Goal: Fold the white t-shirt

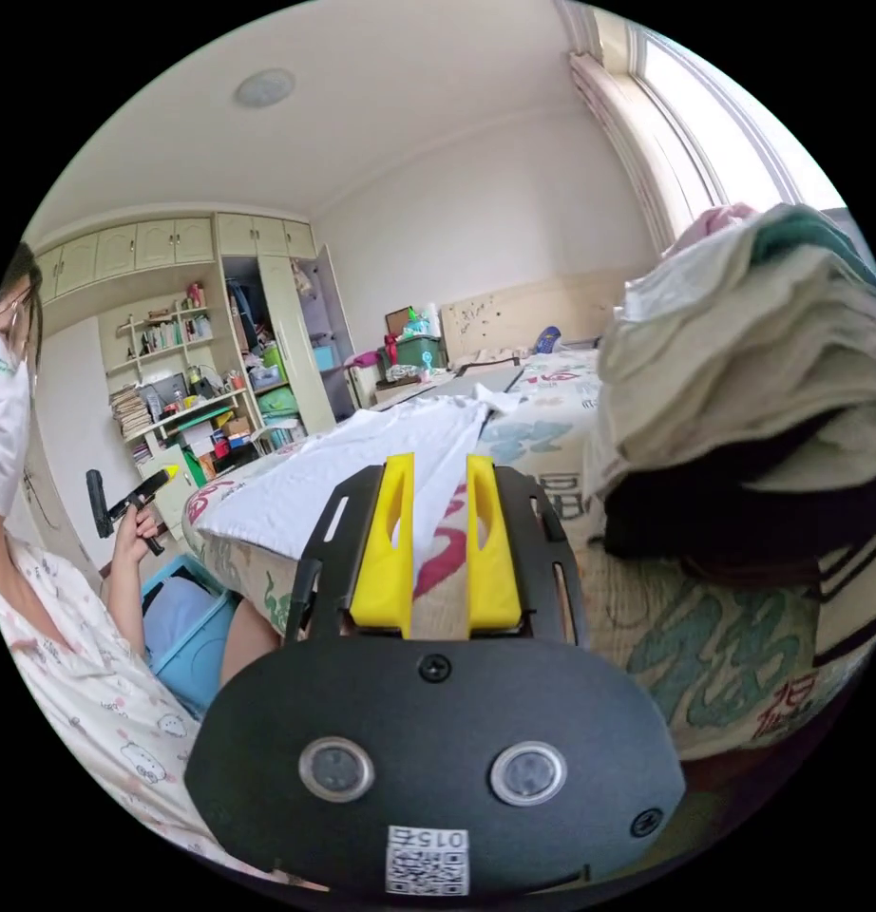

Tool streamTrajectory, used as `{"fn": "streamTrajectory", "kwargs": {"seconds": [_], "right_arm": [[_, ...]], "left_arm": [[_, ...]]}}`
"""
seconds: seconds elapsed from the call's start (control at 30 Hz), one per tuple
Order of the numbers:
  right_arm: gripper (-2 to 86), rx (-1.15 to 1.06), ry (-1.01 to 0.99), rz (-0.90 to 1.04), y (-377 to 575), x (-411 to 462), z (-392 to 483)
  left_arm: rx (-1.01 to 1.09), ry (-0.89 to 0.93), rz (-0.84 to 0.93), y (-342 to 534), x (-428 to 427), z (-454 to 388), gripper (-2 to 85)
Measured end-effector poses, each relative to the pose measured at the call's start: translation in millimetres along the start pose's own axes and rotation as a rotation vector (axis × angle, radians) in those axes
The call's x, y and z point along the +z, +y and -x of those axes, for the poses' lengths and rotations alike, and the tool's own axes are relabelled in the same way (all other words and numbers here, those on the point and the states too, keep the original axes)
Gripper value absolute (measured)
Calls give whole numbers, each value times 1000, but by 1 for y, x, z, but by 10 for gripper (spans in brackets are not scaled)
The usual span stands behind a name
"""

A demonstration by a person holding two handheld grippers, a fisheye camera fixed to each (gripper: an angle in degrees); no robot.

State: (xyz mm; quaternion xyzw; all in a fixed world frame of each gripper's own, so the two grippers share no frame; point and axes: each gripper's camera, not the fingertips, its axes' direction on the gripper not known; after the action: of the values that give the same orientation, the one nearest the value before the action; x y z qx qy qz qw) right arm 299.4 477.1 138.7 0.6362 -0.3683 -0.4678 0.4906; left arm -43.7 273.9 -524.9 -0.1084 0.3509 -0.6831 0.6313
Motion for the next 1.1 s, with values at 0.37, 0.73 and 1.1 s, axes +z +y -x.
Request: {"fn": "streamTrajectory", "kwargs": {"seconds": [0.37, 0.73, 1.1], "right_arm": [[99, 416, -211, 61, -235, 160, -103], [96, 960, -300, 257, -346, 303, -243], [8, 1006, -478, 237, -392, 300, -262]], "left_arm": [[427, 411, 556, -5, 226, -133, 87], [389, 439, 745, -13, 325, -160, 87], [302, 477, 672, -151, 625, -311, 83]]}}
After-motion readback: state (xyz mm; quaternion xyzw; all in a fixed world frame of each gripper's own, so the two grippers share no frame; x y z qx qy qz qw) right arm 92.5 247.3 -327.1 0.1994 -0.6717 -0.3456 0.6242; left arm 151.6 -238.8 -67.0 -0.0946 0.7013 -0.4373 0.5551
